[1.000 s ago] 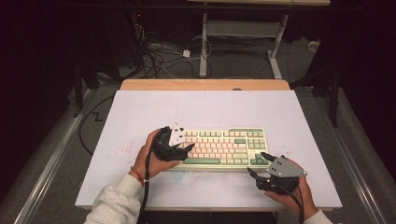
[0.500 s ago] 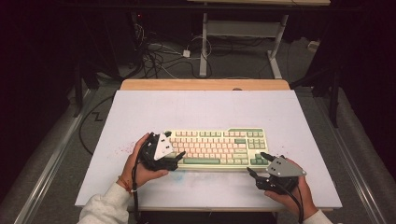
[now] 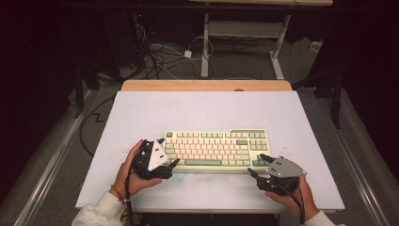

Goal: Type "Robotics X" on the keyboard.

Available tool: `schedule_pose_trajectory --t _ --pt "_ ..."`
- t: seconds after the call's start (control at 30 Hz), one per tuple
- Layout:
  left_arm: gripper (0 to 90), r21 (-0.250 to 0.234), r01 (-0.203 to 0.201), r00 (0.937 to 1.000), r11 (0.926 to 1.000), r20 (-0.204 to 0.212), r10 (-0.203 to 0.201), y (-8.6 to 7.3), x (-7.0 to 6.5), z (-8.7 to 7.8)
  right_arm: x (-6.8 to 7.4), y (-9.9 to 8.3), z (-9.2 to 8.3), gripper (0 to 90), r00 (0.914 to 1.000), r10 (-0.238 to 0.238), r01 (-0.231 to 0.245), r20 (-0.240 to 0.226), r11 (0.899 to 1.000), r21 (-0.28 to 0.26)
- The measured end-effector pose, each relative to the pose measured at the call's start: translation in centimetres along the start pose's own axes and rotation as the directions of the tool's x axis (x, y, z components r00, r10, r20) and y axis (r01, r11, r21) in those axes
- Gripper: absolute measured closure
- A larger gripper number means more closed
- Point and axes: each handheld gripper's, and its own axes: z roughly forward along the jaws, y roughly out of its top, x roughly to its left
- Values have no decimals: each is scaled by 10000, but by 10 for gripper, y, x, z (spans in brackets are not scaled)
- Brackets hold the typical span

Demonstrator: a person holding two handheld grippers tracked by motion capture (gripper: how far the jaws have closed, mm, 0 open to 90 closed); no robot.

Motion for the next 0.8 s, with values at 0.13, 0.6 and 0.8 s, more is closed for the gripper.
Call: schedule_pose_trajectory --t 0.13,0.6,0.8 --pt "181 81 145 9999 9999 -62 -144 -8 0 -2 -1 6 1 504 9995 41 -41 -306 10000 -7" --pt "181 646 531 9985 9965 73 -536 -36 -2 -13 -10 38 26 900 9886 187 -161 -1494 9997 187" --pt "181 661 893 9958 9938 121 -903 -43 -3 -17 -15 53 48 900 9858 391 -335 -1631 9987 372"
